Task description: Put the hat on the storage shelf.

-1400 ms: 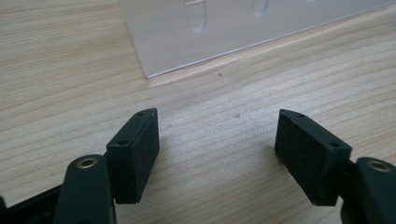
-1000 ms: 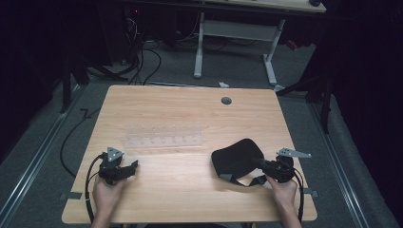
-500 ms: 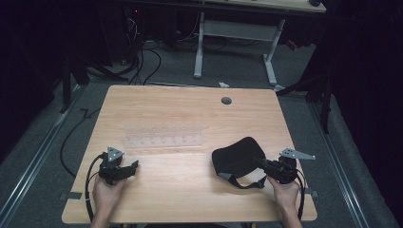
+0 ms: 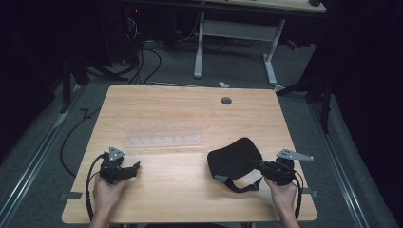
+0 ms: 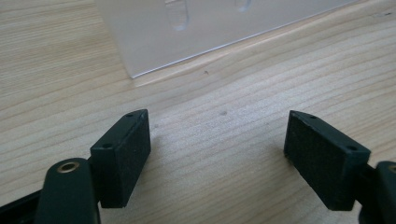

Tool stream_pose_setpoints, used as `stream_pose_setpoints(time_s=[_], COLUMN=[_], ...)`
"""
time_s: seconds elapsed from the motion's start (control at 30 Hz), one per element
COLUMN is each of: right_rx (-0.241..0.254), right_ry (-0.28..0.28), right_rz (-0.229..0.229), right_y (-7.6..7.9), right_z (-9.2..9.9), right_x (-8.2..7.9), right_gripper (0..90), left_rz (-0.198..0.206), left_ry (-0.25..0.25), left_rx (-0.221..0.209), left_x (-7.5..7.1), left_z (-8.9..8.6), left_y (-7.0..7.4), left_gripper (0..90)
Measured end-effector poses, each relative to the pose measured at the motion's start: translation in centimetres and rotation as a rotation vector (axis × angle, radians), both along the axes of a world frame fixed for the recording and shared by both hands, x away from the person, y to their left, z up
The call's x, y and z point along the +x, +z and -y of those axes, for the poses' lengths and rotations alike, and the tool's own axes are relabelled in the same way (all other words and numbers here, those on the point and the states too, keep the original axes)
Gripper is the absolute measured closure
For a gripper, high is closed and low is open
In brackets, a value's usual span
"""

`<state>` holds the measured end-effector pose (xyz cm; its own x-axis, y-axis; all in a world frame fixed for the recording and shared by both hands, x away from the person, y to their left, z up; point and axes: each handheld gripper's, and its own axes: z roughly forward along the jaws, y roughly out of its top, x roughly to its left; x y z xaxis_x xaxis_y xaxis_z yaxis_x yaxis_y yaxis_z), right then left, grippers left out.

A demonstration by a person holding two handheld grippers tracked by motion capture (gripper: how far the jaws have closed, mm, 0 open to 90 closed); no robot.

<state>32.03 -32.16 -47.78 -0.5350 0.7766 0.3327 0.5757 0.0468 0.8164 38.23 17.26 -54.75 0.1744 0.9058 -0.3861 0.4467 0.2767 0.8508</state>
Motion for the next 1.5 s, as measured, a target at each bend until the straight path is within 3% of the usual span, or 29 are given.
stream_pose_setpoints(time_s=[0.07,0.3,0.53,0.6,0.87,1.13,1.5], right_rx=[0.004,0.022,0.036,0.040,0.053,0.075,0.060], right_ry=[0.007,0.023,0.036,0.036,0.043,0.059,0.080], right_rz=[0.006,0.001,-0.008,-0.008,-0.006,-0.021,-0.030], right_y=[0.2,0.6,0.6,0.6,0.8,0.9,1.4], right_z=[-0.2,-1.0,-1.6,-1.7,-2.0,-2.8,-4.0], right_x=[-0.1,-0.5,-0.5,-0.5,-0.7,-0.4,0.2], right_gripper=[84.7,84.7,84.6,84.6,84.6,84.6,84.7], left_rz=[0.006,0.053,0.079,0.105,0.139,0.127,0.124], left_ry=[-0.016,-0.104,-0.224,-0.253,-0.363,-0.438,-0.525], left_rx=[0.000,-0.077,-0.099,-0.112,-0.115,-0.114,-0.095], left_x=[-0.2,-1.6,-2.9,-3.3,-4.6,-5.0,-5.6], left_z=[0.2,0.8,3.2,4.0,6.8,9.0,11.8], left_y=[0.1,2.0,3.3,3.7,4.7,4.8,4.7], left_gripper=[23.5,25.6,25.0,26.2,26.8,26.9,26.6])
